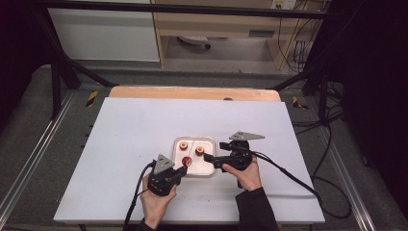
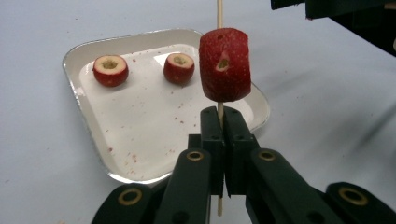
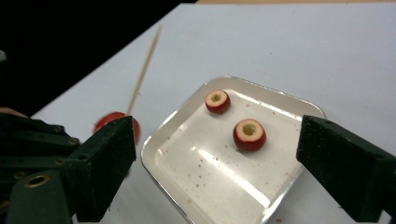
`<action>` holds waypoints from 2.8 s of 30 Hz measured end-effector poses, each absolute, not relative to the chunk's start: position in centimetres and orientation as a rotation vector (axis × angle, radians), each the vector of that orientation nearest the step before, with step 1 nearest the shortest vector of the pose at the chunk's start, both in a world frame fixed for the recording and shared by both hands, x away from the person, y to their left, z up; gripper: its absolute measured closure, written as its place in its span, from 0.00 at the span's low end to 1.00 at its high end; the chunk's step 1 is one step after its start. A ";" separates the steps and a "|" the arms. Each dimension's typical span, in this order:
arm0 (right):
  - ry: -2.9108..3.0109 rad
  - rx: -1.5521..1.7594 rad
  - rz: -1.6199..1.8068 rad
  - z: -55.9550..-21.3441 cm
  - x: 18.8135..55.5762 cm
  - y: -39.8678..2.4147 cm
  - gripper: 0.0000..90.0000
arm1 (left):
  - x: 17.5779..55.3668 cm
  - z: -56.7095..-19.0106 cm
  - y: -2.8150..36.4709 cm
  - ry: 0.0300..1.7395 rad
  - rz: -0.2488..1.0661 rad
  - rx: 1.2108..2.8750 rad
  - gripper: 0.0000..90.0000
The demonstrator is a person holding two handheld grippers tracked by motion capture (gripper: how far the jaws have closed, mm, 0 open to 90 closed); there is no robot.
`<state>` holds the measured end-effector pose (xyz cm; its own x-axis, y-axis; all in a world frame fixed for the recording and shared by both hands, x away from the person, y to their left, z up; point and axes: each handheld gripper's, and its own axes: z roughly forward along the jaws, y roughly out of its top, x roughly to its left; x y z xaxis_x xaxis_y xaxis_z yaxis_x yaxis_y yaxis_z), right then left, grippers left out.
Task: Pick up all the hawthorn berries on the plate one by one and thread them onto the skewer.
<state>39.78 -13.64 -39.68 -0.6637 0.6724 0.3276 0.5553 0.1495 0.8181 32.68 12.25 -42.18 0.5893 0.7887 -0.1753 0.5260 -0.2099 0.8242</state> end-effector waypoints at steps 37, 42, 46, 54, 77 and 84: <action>2.724 1.018 0.900 -39.3 45.2 -9.8 0.11 | 31.5 -43.6 16.7 1.014 0.332 1.919 0.98; 2.744 1.023 0.865 -39.5 46.0 -9.2 0.12 | 31.4 -43.6 16.7 1.017 0.335 1.921 0.98; 2.757 1.038 0.834 -39.7 46.7 -8.6 0.12 | 31.4 -43.6 16.8 1.013 0.336 1.922 0.98; 2.779 1.047 0.834 -40.1 48.0 -7.6 0.15 | 31.3 -43.5 17.0 1.039 0.333 1.929 0.98; 2.913 1.109 0.732 -41.6 49.8 -6.4 0.50 | 31.4 -43.8 17.0 1.037 0.319 1.945 0.98; 2.903 1.127 0.748 -41.8 49.9 -6.3 0.58 | 31.4 -43.8 17.0 1.038 0.325 1.950 0.98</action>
<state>49.87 -6.34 -41.83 -0.7509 0.6230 0.2194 0.6514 0.6436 0.4018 31.43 16.98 -43.78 0.6168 0.7704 -0.1616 0.5408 -0.2656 0.7981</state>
